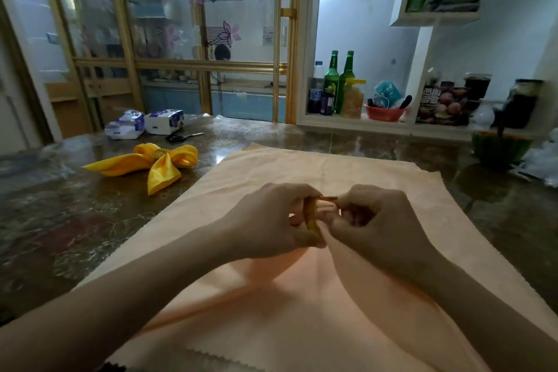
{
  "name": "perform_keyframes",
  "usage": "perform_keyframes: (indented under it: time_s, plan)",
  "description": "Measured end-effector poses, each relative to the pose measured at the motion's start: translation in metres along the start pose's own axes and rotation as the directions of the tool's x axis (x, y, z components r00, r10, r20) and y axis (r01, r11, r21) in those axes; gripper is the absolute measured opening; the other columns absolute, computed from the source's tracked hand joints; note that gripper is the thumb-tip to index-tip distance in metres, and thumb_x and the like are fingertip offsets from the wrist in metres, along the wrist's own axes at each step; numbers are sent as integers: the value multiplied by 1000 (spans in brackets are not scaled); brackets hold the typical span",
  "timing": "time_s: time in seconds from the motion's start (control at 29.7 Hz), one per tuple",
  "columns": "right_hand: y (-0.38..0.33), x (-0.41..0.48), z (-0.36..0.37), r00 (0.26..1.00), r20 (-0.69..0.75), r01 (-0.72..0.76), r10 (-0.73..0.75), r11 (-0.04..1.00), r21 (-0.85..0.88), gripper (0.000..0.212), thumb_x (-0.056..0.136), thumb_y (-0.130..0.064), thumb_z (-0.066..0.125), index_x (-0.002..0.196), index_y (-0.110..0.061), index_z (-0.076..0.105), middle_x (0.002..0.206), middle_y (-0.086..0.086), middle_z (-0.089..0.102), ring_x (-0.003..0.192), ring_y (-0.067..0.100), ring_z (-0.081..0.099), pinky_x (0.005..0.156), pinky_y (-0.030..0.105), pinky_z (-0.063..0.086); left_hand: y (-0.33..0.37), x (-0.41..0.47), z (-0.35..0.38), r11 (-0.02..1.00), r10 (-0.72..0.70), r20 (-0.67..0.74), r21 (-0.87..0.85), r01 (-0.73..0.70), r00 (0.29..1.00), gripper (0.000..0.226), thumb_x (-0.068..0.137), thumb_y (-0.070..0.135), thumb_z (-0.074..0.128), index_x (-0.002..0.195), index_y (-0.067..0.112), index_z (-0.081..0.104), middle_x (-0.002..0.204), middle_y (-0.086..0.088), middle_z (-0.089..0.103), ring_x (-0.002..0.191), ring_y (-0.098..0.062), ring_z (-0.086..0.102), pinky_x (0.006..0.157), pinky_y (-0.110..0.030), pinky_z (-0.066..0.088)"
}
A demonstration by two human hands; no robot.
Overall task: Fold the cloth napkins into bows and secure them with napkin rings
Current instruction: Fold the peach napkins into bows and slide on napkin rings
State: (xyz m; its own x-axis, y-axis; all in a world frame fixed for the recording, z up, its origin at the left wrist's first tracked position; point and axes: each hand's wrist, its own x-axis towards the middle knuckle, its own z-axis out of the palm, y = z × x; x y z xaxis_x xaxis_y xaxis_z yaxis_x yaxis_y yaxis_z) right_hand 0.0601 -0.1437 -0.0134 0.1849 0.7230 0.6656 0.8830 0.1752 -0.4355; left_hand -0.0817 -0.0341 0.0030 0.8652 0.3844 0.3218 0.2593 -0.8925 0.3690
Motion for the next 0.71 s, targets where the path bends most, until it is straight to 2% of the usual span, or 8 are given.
perform_keyframes:
  time_s: [0.13, 0.24, 0.3, 0.37, 0.44, 0.51, 0.61, 0.71]
  plan:
    - [0, 2, -3, 992, 80, -101, 97, 994, 50, 25, 73, -14, 71, 67, -37, 61, 61, -9, 58, 73, 7, 55, 63, 17, 46, -1, 0, 3, 1000, -8, -4, 29, 8, 1000, 48, 72, 45, 74, 115, 33, 56, 103, 13, 61, 93, -9, 53, 82, -38, 49]
    - [-3, -2, 0, 994, 101, 59, -51, 995, -80, 3, 73, -20, 71, 71, -21, 69, 59, -13, 52, 59, 9, 51, 53, 20, 43, -5, -5, 7, 1000, -9, -8, 3, 9, 1000, 47, 69, 51, 71, 110, 32, 59, 95, 14, 62, 87, -9, 55, 78, -36, 50]
    - [-4, -5, 2, 976, 129, 198, -176, 963, -184, 11, 73, -24, 66, 69, -15, 68, 61, -12, 50, 49, 6, 42, 49, 18, 40, -10, -9, 7, 1000, -27, -22, 5, 27, 999, 45, 66, 57, 63, 101, 29, 62, 82, 13, 60, 76, -9, 54, 69, -33, 48]
    - [-3, -6, 5, 970, 133, 227, -203, 953, -202, 13, 74, -25, 66, 71, -13, 67, 62, -11, 51, 49, 7, 42, 47, 19, 40, -14, -12, 5, 998, -55, -32, -23, 55, 998, 47, 66, 58, 64, 99, 25, 64, 78, 10, 60, 72, -10, 53, 65, -33, 47]
    - [-4, -6, 7, 993, 78, 90, -84, 993, -79, 7, 76, -21, 71, 73, -15, 68, 62, -12, 52, 59, 10, 50, 54, 19, 44, -14, -13, 3, 999, -41, -25, 8, 41, 999, 44, 70, 53, 71, 103, 25, 63, 87, 11, 60, 77, -10, 53, 69, -31, 47]
    - [-1, -2, 5, 994, 29, -102, 101, 993, 65, 5, 75, -15, 70, 73, -20, 67, 59, -11, 54, 67, 2, 54, 58, 15, 44, -11, -12, 0, 998, -21, -33, 61, 23, 999, 47, 73, 47, 72, 113, 28, 58, 99, 13, 56, 86, -7, 51, 76, -26, 45]
    - [7, 6, 0, 953, 69, -302, 294, 928, 218, 18, 81, -10, 66, 68, -23, 64, 55, -6, 56, 53, -2, 53, 47, 10, 42, -7, -7, -3, 994, -23, -54, 103, 28, 998, 57, 75, 47, 71, 126, 30, 51, 111, 14, 52, 96, -7, 51, 85, -27, 45]
    - [10, 7, -8, 924, 151, -382, 351, 867, 321, 20, 85, -9, 62, 68, -18, 65, 47, -7, 54, 42, 0, 48, 42, 8, 38, -3, -5, -5, 992, -28, -59, 119, 35, 998, 61, 75, 46, 70, 130, 29, 48, 115, 12, 52, 99, -8, 51, 88, -28, 45]
